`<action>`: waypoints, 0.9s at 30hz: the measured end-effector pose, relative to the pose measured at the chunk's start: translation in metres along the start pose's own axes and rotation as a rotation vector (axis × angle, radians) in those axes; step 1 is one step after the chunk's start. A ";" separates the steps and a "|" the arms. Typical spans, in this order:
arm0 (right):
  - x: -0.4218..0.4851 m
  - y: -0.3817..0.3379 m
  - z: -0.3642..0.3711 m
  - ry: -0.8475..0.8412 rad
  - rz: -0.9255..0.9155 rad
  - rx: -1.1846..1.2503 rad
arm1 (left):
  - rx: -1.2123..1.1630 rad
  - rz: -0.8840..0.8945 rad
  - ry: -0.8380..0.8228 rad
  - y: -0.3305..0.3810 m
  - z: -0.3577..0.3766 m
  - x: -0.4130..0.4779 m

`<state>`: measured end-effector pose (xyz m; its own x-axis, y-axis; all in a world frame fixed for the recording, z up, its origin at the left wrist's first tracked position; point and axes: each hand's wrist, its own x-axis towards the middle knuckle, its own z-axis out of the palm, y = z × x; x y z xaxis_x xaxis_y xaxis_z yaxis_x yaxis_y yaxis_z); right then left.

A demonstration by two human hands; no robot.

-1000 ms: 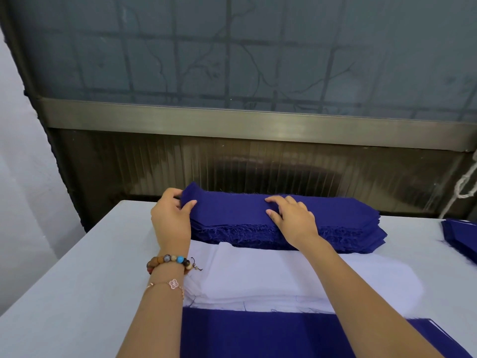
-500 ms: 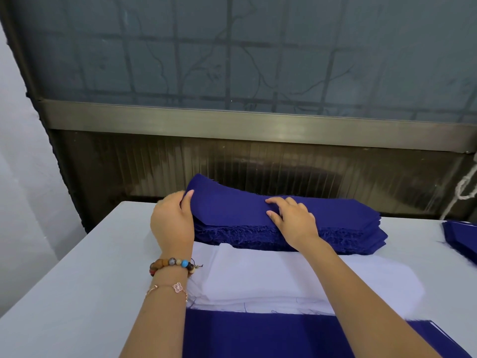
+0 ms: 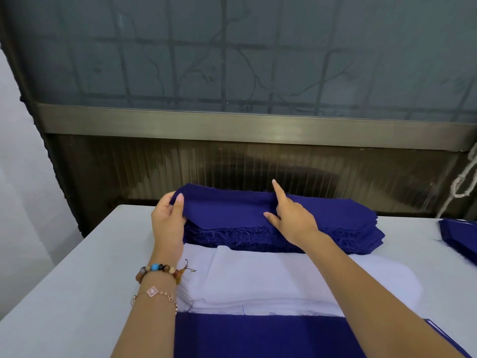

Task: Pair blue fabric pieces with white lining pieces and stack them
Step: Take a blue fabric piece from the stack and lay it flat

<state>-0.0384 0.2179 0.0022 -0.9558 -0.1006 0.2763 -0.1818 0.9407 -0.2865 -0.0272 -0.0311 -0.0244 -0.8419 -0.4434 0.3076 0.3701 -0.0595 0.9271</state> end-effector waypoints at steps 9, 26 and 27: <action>0.015 0.028 -0.023 -0.161 0.125 0.120 | -0.041 -0.113 -0.012 -0.017 -0.006 0.009; -0.026 0.156 -0.060 0.223 0.740 0.334 | 0.018 -0.150 0.047 -0.020 -0.003 0.010; -0.025 0.155 -0.058 0.229 0.732 0.289 | 0.014 -0.160 0.054 -0.020 -0.003 0.010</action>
<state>-0.0294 0.3849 0.0044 -0.7902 0.6048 0.0991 0.3875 0.6183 -0.6838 -0.0418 -0.0370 -0.0403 -0.8674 -0.4763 0.1442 0.2271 -0.1211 0.9663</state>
